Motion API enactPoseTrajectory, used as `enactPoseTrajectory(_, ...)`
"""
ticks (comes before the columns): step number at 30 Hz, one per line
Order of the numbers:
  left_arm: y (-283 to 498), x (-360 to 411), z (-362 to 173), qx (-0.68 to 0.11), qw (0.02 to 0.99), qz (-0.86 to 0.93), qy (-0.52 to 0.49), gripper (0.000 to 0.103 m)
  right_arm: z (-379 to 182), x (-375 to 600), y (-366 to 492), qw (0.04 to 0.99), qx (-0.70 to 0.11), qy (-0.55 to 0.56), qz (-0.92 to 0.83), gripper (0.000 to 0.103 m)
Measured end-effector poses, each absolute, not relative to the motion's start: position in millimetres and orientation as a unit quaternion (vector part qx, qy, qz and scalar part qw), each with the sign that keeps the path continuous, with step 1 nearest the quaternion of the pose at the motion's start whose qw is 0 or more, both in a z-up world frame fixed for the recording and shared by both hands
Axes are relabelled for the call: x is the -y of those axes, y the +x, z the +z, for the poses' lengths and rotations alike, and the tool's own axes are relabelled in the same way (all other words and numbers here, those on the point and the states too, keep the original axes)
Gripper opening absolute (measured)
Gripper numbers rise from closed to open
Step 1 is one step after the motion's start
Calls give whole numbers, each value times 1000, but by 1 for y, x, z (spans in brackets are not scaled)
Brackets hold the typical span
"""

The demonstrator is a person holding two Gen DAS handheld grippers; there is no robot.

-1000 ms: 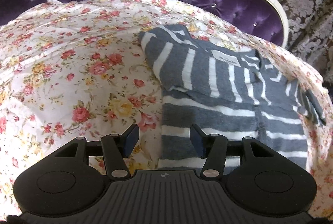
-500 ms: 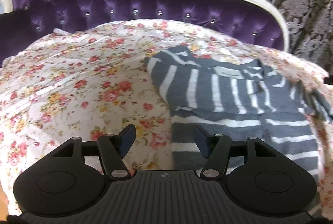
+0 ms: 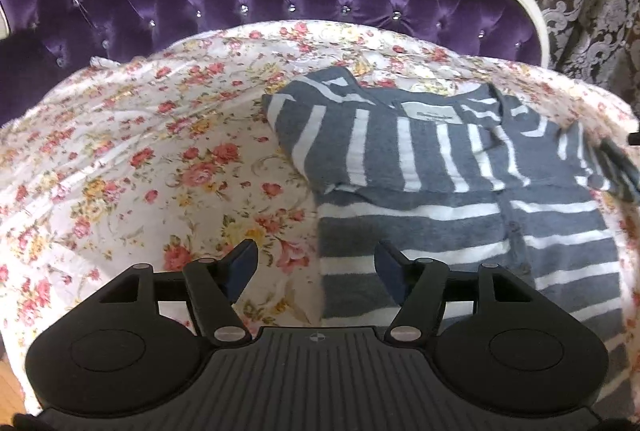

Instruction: Fold small clothes

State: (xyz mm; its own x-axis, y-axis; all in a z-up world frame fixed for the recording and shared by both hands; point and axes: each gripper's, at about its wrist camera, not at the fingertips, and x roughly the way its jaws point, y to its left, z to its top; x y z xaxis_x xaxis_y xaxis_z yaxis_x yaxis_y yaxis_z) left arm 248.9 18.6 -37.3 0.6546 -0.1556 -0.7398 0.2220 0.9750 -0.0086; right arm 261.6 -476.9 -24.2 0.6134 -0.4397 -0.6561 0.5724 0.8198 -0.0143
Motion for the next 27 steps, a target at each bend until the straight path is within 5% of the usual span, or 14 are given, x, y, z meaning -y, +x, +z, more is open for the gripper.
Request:
enactPoseTrajectory(12, 249, -14, -44, -413, 904, -104, 44, 63, -53, 512, 268, 872, -375, 67, -308, 85)
enactPoseTrajectory(17, 252, -16, -47, -422, 899, -112, 32, 63, -67, 525, 266, 873, -380, 98, -291, 57)
enactPoseTrajectory(20, 253, -16, -48, -431, 894, -118, 24, 63, -65, 525, 267, 874, -382, 92, -286, 18)
enactPoseTrajectory(27, 254, -20, -49, -439, 890, -120, 18, 63, -45, 524, 261, 883, -370, 106, -267, 14)
